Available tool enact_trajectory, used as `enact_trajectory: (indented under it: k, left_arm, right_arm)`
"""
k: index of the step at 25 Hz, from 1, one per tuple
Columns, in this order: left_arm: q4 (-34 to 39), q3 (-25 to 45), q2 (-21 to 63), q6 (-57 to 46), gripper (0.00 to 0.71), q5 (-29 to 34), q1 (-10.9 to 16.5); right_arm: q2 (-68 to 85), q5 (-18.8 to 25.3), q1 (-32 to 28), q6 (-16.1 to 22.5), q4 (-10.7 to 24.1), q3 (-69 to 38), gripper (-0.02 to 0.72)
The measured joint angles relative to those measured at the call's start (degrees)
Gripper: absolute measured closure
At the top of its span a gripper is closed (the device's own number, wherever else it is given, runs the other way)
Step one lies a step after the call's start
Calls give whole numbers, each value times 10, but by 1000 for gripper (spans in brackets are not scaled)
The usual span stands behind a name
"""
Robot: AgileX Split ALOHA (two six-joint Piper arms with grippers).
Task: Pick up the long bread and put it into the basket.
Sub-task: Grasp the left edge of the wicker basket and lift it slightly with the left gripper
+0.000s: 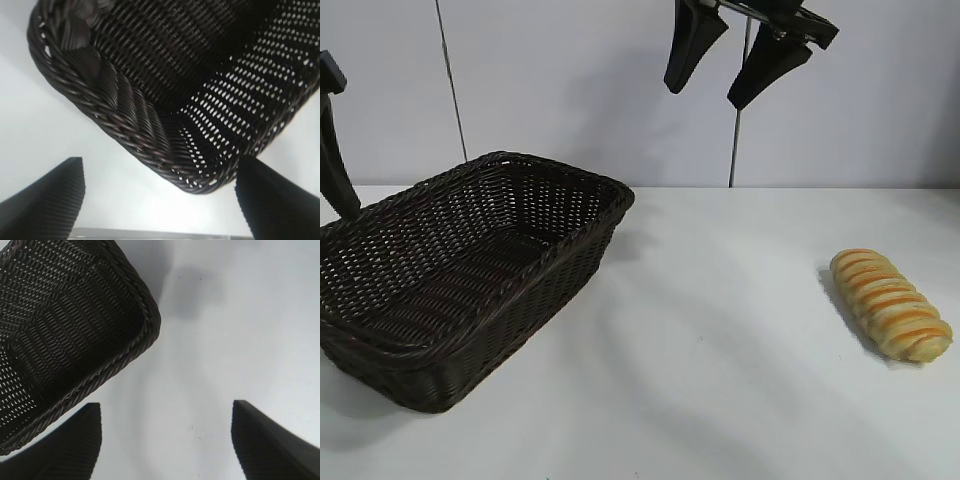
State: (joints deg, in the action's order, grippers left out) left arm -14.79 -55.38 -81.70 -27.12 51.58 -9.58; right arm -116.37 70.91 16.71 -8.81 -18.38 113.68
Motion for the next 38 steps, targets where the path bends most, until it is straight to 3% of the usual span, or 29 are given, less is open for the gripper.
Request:
enact_trajectory:
  k: [12, 22, 26, 31, 38]
  left_arm:
    - [22, 0, 0, -134, 112, -4, 0]
    - [22, 6, -13, -147, 112, -14, 0]
    - [13, 47, -38, -147, 112, -44, 0]
    - [-26, 98, -57, -148, 112, -127, 0]
    - [-63, 110, -118, -121, 112, -192, 0]
  right_arm:
    - [0, 0, 0, 0, 0, 0, 177]
    - [0, 0, 0, 0, 0, 0, 177]
    - [0, 0, 0, 0, 0, 0, 177]
    - [0, 0, 0, 0, 0, 0, 177]
    - [0, 0, 0, 0, 0, 0, 177]
